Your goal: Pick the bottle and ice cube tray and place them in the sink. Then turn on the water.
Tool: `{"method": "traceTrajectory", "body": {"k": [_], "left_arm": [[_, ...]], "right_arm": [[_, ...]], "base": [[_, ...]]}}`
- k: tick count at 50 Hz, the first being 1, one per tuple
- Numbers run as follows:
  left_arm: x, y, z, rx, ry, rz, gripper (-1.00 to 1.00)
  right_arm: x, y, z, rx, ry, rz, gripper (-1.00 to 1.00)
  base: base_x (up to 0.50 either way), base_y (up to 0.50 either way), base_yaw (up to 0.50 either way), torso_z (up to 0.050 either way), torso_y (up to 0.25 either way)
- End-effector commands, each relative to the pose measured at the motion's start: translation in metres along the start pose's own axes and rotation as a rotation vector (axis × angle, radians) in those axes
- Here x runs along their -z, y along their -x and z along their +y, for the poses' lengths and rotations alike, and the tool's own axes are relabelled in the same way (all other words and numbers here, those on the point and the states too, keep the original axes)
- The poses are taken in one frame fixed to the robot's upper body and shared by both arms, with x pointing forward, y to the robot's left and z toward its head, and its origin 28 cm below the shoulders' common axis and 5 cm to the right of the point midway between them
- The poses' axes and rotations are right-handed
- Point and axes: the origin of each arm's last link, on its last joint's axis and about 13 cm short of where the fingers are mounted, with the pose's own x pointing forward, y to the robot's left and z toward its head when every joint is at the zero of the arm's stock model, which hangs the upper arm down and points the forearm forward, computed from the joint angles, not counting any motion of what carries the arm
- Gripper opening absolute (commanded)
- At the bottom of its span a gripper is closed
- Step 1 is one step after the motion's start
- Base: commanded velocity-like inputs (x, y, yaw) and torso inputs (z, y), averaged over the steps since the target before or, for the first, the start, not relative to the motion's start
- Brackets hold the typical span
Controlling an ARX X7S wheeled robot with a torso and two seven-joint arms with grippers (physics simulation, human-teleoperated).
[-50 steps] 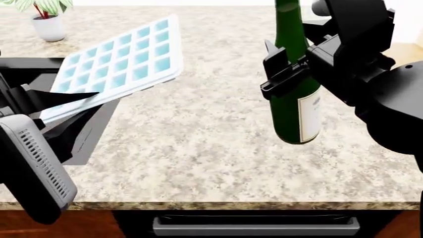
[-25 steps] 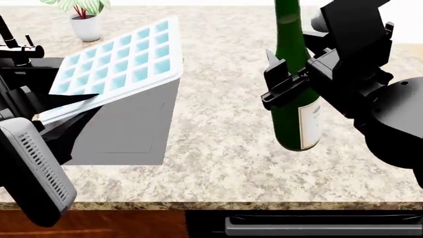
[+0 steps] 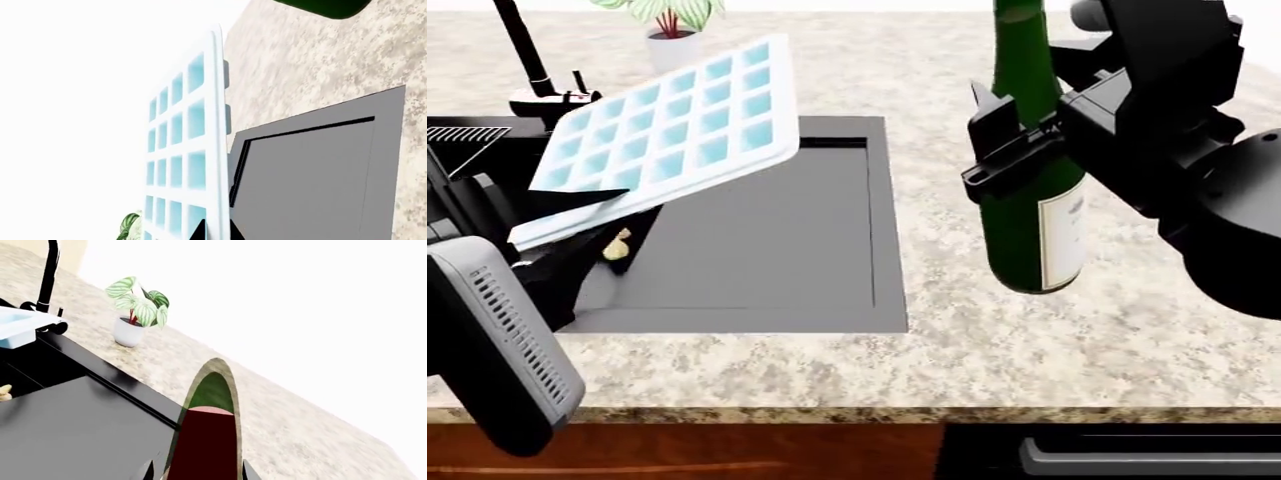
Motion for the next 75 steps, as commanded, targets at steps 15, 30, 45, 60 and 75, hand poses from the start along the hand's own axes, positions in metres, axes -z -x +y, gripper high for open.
{"method": "traceTrajectory", "body": {"k": [15, 30, 45, 60, 75], "left_arm": [[-0.0014, 0.0008, 0.0037, -0.024, -0.014, -0.004, -1.00], [-0.0024, 0.0032, 0.0046, -0.020, -0.015, -0.004, -1.00], [-0.0003, 0.0001, 0.0024, -0.016, -0.011, -0.001, -1.00], [0.0003, -0.0022, 0.0015, -0.012, -0.011, -0.002, -1.00], [0.0005, -0.0035, 0.0007, -0.008, -0.010, -0.004, -1.00]], "right_arm": [[0.0023, -0.0043, -0.0001, 0.037, 0.004, -0.015, -1.00], [0.0001, -0.0045, -0.0028, 0.041, 0.000, -0.014, -1.00], [-0.0036, 0.0040, -0.0067, 0.051, 0.000, -0.013, -1.00], [-0.0004, 0.0015, -0.0067, 0.057, -0.002, -0.011, -1.00], [0.0024, 0.0012, -0.0070, 0.063, -0.011, -0.009, -1.00]], "base": [[0.00, 0.50, 0.00, 0.001, 0.001], [0.00, 0.50, 0.00, 0.000, 0.001], [0.00, 0.50, 0.00, 0.001, 0.001], [0.00, 0.50, 0.00, 0.000, 0.001], [0.00, 0.50, 0.00, 0.001, 0.001]]}}
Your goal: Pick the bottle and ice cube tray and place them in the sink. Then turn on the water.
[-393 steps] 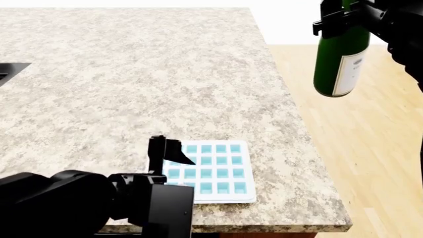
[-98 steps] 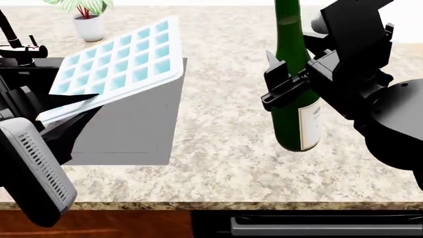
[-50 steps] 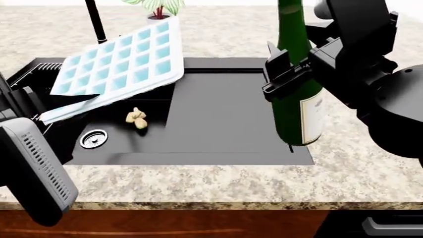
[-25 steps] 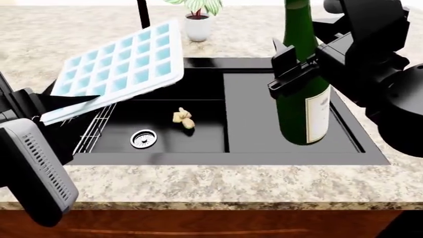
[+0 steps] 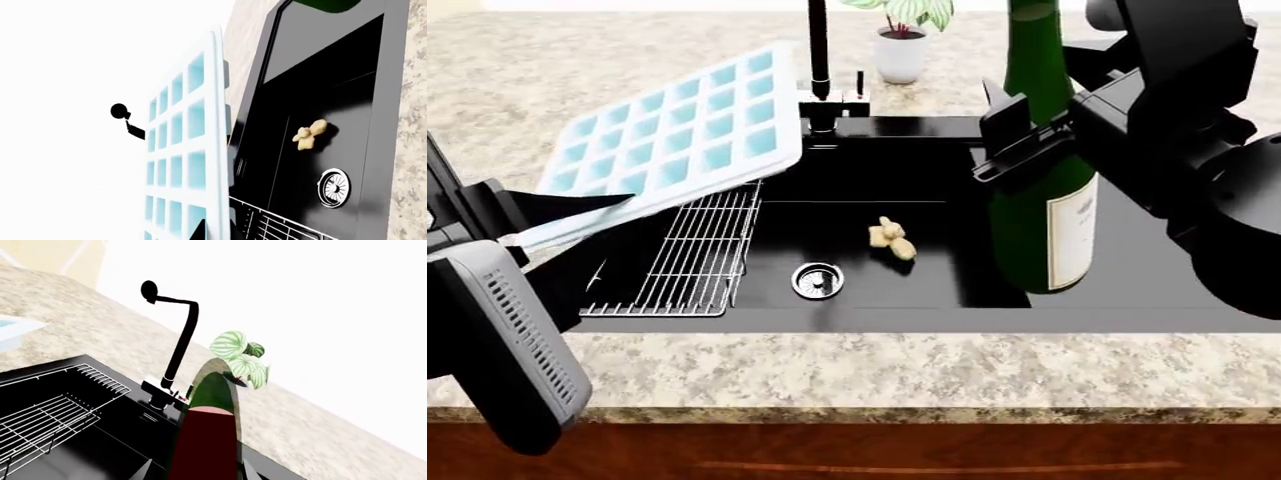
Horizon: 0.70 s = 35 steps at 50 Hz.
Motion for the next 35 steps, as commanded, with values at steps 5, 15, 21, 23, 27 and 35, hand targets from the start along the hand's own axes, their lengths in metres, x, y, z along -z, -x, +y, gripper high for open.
{"method": "traceTrajectory", "body": {"k": [5, 15, 21, 23, 27, 35], "left_arm": [[-0.001, -0.003, 0.003, -0.019, -0.011, -0.008, -1.00], [-0.001, -0.002, 0.002, -0.018, -0.009, -0.009, -1.00], [0.000, -0.002, 0.001, -0.015, -0.004, -0.013, -1.00], [0.000, -0.001, 0.001, -0.020, -0.001, -0.011, -1.00], [0.004, 0.005, 0.003, -0.043, 0.009, 0.004, -1.00], [0.013, 0.019, 0.003, -0.097, 0.036, 0.061, -1.00]], "right_arm": [[-0.001, 0.000, -0.003, 0.038, -0.002, -0.013, -1.00], [0.000, 0.001, -0.006, 0.055, -0.015, -0.009, -1.00], [-0.001, 0.004, -0.010, 0.071, -0.015, -0.005, -1.00], [0.000, 0.004, -0.012, 0.082, -0.015, -0.002, -1.00], [0.002, 0.007, -0.019, 0.115, -0.018, 0.007, -1.00], [0.006, 0.023, -0.034, 0.194, -0.015, 0.037, -1.00]], "base": [[0.00, 0.50, 0.00, 0.000, 0.000], [0.00, 0.40, 0.00, 0.000, 0.001], [0.00, 0.00, 0.00, 0.000, 0.002], [0.00, 0.00, 0.00, 0.000, 0.000], [0.00, 0.00, 0.00, 0.000, 0.000], [0.00, 0.00, 0.00, 0.001, 0.001]]}}
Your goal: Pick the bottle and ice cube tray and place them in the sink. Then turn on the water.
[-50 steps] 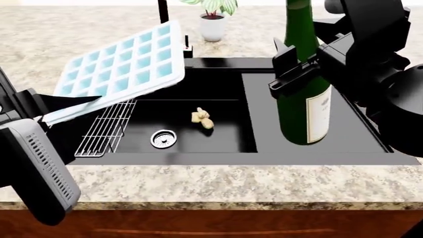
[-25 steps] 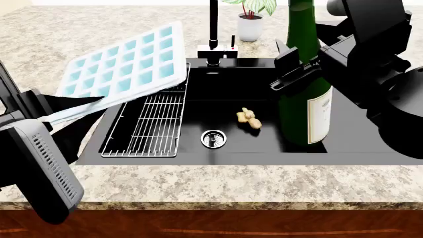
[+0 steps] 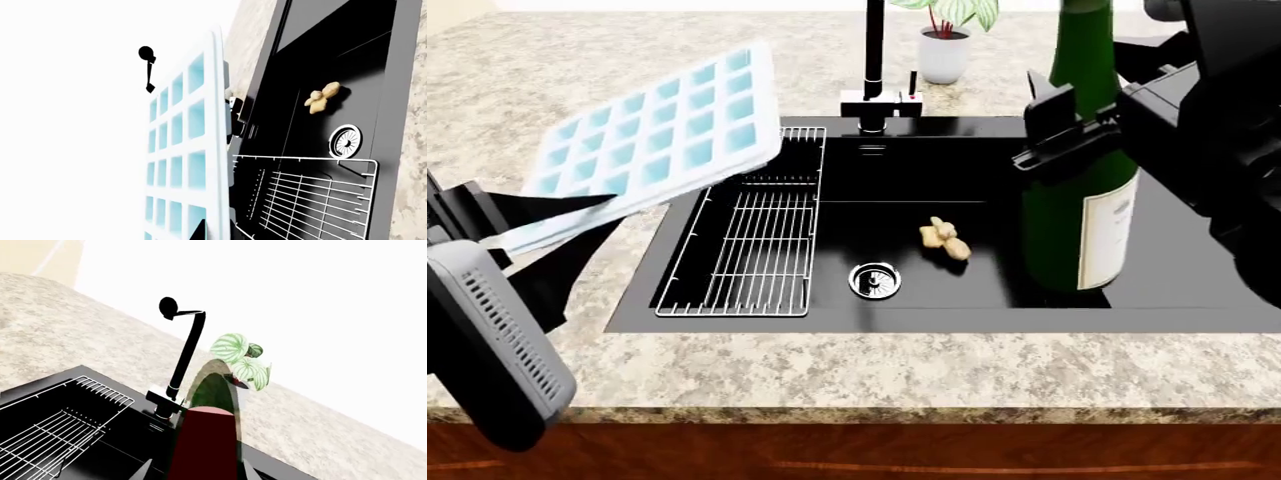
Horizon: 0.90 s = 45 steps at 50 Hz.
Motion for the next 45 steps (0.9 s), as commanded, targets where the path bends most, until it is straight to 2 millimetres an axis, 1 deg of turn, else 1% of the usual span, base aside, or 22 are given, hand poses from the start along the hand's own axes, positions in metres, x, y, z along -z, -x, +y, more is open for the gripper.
{"method": "traceTrajectory", "body": {"k": [1, 12, 17, 34, 45], "left_arm": [[0.007, 0.013, 0.006, -0.081, 0.018, 0.049, -1.00], [0.008, 0.014, 0.007, -0.112, 0.035, 0.078, -1.00], [0.006, 0.015, 0.007, -0.111, 0.033, 0.076, -1.00], [0.006, 0.014, 0.005, -0.093, 0.025, 0.061, -1.00], [0.004, 0.014, 0.005, -0.085, 0.014, 0.053, -1.00]], "right_arm": [[0.001, 0.015, -0.021, 0.124, 0.006, 0.013, -1.00], [0.005, 0.034, -0.031, 0.184, 0.010, 0.034, -1.00], [0.006, 0.037, -0.032, 0.194, 0.007, 0.037, -1.00], [0.006, 0.036, -0.030, 0.191, 0.009, 0.038, -1.00], [0.009, 0.032, -0.028, 0.184, 0.006, 0.043, -1.00]], "base": [[0.00, 0.00, 0.00, 0.000, 0.000], [0.00, 0.00, 0.00, 0.000, 0.001], [0.00, 0.00, 0.00, 0.000, 0.000], [0.00, 0.00, 0.00, 0.001, 0.001], [0.21, 0.00, 0.00, 0.000, 0.001]]}}
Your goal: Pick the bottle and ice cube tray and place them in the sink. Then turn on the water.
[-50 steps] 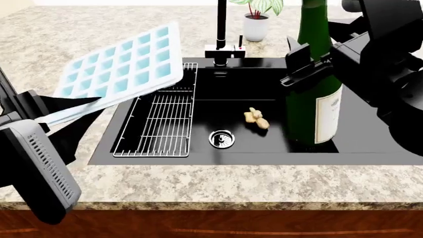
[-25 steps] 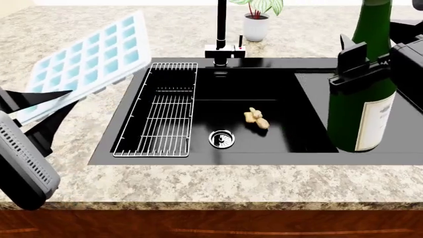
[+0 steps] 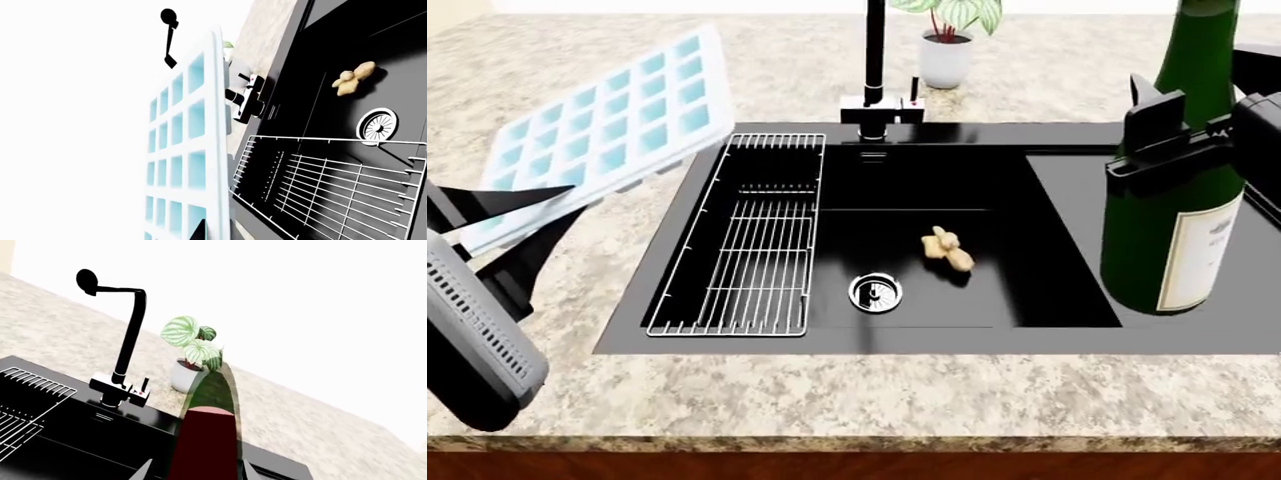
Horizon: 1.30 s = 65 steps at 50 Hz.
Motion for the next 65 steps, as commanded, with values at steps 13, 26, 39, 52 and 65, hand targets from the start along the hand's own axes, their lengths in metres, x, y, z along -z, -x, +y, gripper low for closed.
{"method": "traceTrajectory", "body": {"k": [13, 26, 39, 52, 65], "left_arm": [[-0.0032, 0.0003, 0.0040, -0.023, -0.022, -0.026, -1.00], [-0.0035, 0.0005, 0.0046, -0.022, -0.022, -0.026, -1.00], [-0.0035, 0.0005, 0.0048, -0.022, -0.023, -0.028, -1.00], [-0.0037, 0.0005, 0.0050, -0.021, -0.024, -0.029, -1.00], [-0.0028, 0.0000, 0.0031, -0.015, -0.019, -0.029, -1.00]], "right_arm": [[-0.0015, -0.0018, -0.0002, 0.022, 0.003, -0.011, -1.00], [-0.0010, -0.0018, 0.0008, 0.019, 0.003, -0.010, -1.00], [-0.0019, -0.0025, 0.0011, 0.018, 0.003, -0.011, -1.00], [-0.0020, -0.0025, 0.0001, 0.023, -0.003, -0.013, -1.00], [-0.0014, -0.0027, 0.0010, 0.022, -0.006, -0.015, -1.00]], "base": [[0.27, 0.00, 0.00, 0.000, 0.002], [0.28, 0.00, 0.00, 0.001, 0.002], [0.27, 0.00, 0.00, 0.000, 0.002], [0.23, 0.00, 0.00, 0.000, 0.002], [0.00, 0.00, 0.00, 0.001, 0.001]]}}
